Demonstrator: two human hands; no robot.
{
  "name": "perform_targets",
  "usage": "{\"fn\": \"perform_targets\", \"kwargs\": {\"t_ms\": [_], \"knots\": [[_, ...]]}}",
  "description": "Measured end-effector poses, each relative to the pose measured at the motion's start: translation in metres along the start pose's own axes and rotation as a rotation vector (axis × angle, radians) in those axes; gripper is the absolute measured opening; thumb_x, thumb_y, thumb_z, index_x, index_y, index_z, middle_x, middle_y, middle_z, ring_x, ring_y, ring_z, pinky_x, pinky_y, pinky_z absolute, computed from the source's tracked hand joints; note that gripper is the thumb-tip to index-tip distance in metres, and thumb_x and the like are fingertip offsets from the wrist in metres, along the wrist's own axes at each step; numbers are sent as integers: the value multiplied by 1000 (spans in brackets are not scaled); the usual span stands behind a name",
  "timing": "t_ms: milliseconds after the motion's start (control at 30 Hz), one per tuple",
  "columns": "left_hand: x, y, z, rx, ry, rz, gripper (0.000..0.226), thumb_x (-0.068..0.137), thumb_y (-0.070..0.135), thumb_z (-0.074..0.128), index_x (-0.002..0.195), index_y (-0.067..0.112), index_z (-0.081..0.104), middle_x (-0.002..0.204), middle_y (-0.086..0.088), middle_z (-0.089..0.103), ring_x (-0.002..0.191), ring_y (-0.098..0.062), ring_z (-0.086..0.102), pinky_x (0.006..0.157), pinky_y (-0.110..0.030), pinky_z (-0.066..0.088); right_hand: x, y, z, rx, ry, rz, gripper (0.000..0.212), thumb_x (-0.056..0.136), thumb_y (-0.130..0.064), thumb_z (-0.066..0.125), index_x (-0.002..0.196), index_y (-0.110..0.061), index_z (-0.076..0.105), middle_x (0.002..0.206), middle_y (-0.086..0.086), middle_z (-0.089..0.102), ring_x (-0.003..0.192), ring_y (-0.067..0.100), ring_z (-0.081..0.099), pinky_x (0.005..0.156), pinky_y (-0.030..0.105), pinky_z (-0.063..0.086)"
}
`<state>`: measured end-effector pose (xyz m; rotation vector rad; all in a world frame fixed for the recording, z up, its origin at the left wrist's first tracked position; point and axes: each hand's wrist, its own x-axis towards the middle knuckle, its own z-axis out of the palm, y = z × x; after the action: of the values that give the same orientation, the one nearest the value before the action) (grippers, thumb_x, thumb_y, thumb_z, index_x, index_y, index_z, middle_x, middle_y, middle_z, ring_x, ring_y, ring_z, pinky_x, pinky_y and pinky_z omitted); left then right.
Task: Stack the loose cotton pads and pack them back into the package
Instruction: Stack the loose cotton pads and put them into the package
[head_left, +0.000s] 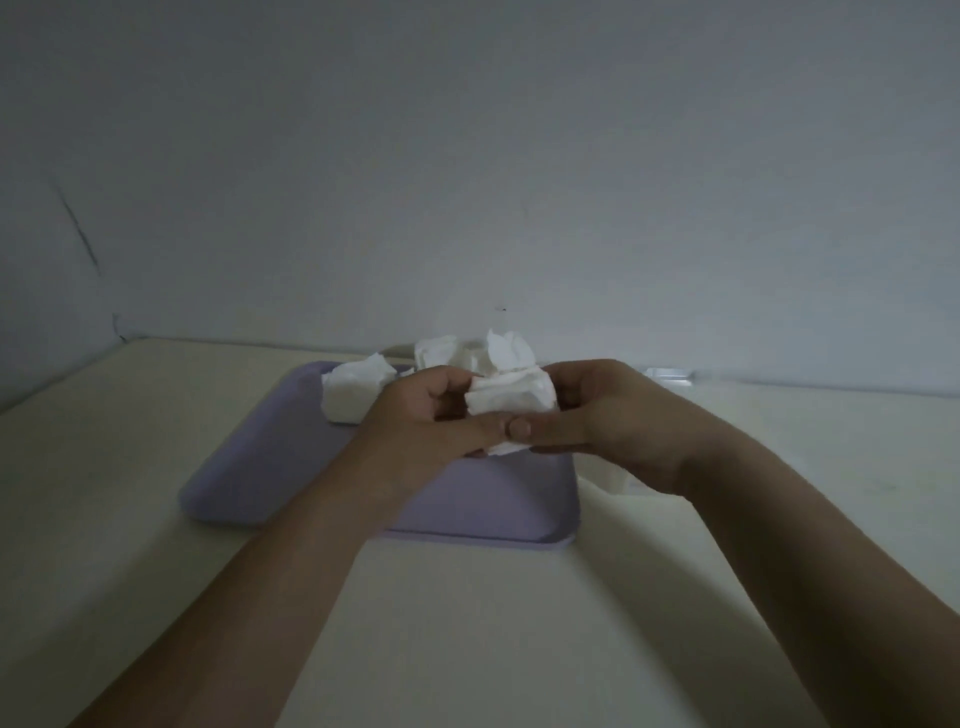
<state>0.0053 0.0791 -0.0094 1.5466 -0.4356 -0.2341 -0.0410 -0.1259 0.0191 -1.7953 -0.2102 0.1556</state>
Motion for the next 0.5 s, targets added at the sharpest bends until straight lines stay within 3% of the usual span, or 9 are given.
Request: {"fn": "perform_targets", "kwargs": {"t_ms": [100,200,300,400,500], "knots": [[11,10,18,-47,-49,-31,41,75,9,89,113,7,73,113,-16,78,111,-35,73,98,-50,58,-6,-5,-21,3,49,48,38,86,-19,81,120,-6,73,120,14,76,118,30,70,110,53,50],[22,19,45,-86,-125,-56,29,89,10,76,118,9,73,116,-12,77,111,-28,74,98,-45,58,-18,-15,-47,-29,147,85,36,86,-22,81,117,-4,74,115,13,78,112,28,73,105,51,54],[34,23,78,-122,-87,-101,27,93,7,70,120,5,69,112,-15,78,104,-30,76,91,-40,61,-39,-27,-80,-174,340,116,29,86,-25,79,106,-5,76,104,11,80,100,27,76,94,49,61],[45,14,109,139,-43,-24,24,90,10,74,112,17,72,102,-3,79,95,-14,77,80,-28,60,-56,-29,-109,-388,576,178,28,85,-31,75,92,-4,74,92,12,77,81,26,74,75,39,65],[49,2,131,400,-59,109,21,86,16,76,105,25,75,103,11,75,91,3,70,82,-15,56,-64,-25,-117,-531,654,286,31,82,-35,74,75,-5,71,69,9,68,61,23,63,55,30,49]]}}
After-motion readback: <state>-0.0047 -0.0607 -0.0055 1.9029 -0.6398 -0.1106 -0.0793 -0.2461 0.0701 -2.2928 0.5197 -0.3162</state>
